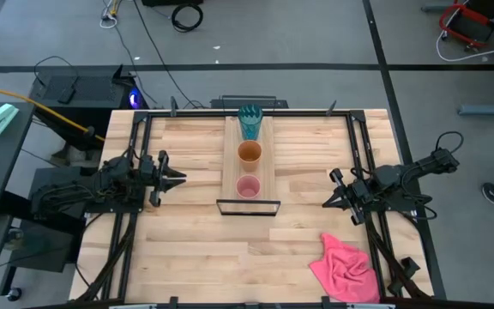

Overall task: Stack small to large cups/mugs on shelf
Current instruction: Return to Home Position

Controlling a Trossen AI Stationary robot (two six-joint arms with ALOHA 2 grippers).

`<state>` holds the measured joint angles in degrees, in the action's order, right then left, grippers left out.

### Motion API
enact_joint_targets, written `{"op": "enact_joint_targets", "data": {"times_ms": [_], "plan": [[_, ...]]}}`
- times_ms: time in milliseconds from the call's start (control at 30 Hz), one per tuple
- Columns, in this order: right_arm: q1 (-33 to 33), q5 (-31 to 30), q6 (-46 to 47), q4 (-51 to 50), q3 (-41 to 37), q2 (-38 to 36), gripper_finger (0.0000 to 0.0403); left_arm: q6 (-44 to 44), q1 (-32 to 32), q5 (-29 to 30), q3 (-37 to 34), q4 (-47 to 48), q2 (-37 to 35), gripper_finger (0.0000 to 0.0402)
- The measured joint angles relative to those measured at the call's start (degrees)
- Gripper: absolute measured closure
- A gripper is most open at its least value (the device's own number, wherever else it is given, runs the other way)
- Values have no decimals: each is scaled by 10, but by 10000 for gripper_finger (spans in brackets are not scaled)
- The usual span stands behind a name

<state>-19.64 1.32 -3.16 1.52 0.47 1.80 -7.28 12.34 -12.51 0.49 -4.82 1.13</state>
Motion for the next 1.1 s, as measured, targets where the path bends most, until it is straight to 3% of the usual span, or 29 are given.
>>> {"op": "enact_joint_targets", "data": {"times_ms": [1100], "plan": [[0, 0, 0, 0, 0, 0, 393, 0, 0, 0, 0, 0, 0, 317]]}}
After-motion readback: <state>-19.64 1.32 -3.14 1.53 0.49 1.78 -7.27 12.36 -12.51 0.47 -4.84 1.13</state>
